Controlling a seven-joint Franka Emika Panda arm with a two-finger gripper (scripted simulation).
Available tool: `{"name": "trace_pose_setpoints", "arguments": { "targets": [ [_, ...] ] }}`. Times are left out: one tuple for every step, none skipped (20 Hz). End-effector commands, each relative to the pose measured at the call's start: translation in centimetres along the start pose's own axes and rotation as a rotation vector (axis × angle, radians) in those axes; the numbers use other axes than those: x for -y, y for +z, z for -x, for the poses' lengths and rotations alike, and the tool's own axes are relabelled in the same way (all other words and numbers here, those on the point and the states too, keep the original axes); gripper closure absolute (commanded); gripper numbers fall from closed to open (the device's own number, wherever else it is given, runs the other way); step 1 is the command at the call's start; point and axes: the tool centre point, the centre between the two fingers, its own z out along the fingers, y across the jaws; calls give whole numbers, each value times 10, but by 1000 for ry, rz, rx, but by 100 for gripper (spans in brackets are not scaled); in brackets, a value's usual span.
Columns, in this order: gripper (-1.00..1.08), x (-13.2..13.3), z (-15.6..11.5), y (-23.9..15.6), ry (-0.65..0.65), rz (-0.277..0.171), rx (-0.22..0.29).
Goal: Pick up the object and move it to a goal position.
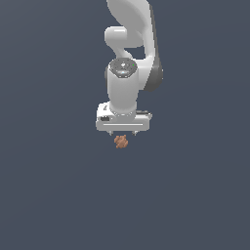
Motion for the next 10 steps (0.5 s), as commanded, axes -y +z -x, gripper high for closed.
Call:
{"name": "trace_pose_setpoints", "arguments": {
  "targets": [
    [-92,0,0,0,0,0,0],
    [-92,0,0,0,1,0,1],
    [-92,-1,1,1,5,-1,2],
    [-92,-2,1,1,11,-3,5],
    [-92,-4,3,2,20,-5,9],
    [-92,-6,4,4,31,-7,14],
    [-92,-8,5,5,41,-10,19],
    [-92,-9,6,6,48,-12,23],
    [-92,-11,7,7,53,-14,27],
    [-92,-12,8,7,57,-15,29]
  ]
}}
